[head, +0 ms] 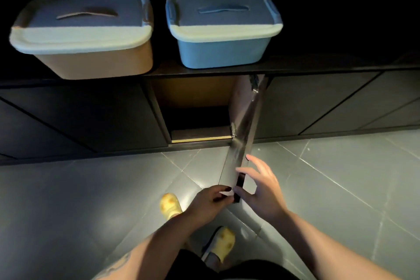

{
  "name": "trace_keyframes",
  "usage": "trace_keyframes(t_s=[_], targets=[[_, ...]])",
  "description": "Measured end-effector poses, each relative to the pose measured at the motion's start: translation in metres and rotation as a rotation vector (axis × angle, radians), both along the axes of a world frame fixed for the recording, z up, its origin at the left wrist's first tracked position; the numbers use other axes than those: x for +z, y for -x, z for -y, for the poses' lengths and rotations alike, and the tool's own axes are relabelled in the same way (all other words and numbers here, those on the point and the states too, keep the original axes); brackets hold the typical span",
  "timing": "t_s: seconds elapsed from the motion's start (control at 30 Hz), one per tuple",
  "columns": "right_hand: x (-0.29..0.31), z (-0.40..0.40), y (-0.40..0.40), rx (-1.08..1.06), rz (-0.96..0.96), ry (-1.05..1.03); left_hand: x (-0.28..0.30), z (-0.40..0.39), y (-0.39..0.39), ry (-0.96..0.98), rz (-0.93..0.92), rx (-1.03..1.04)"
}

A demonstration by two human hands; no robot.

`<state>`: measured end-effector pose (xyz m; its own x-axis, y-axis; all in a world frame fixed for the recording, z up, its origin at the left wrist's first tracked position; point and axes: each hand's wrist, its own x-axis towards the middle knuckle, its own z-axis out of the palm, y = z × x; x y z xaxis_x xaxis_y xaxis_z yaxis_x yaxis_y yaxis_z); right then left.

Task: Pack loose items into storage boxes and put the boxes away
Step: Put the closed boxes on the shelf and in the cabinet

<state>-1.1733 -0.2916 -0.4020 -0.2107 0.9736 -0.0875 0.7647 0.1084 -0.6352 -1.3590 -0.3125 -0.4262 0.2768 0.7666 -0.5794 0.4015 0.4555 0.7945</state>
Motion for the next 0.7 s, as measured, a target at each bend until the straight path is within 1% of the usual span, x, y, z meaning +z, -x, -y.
trace_keyframes(t_s=[0.03,0.1,0.17,0.3,0.4,0.47,0.57,0.63,0.7], targets=[[0.0,0.005,-0.013,-0.029,-0.039,0.048,0.0,0.002,-0.014,0.004,0.004,-0.025],[0.001,0.015,-0.038,-0.077,-0.055,0.103,0.002,0.004,-0.044,-0.001,0.006,-0.07],[0.005,0.019,-0.059,-0.14,-0.032,0.118,0.004,0.004,-0.077,-0.034,-0.007,-0.126],[0.021,0.017,-0.095,-0.29,0.068,0.233,0.015,-0.003,-0.137,-0.102,-0.03,-0.187],[0.032,0.009,-0.121,-0.293,0.116,0.242,0.02,-0.011,-0.164,-0.159,0.024,-0.316],[0.038,0.004,-0.134,-0.252,0.16,0.252,0.021,-0.016,-0.172,-0.107,0.078,-0.323],[0.04,-0.002,-0.145,-0.222,0.18,0.259,0.025,-0.025,-0.169,0.003,0.132,-0.262],[0.037,-0.004,-0.141,-0.225,0.186,0.241,0.031,-0.034,-0.155,0.022,0.104,-0.302],[0.031,-0.004,-0.127,-0.294,0.242,0.213,0.04,-0.044,-0.128,-0.011,0.025,-0.343]])
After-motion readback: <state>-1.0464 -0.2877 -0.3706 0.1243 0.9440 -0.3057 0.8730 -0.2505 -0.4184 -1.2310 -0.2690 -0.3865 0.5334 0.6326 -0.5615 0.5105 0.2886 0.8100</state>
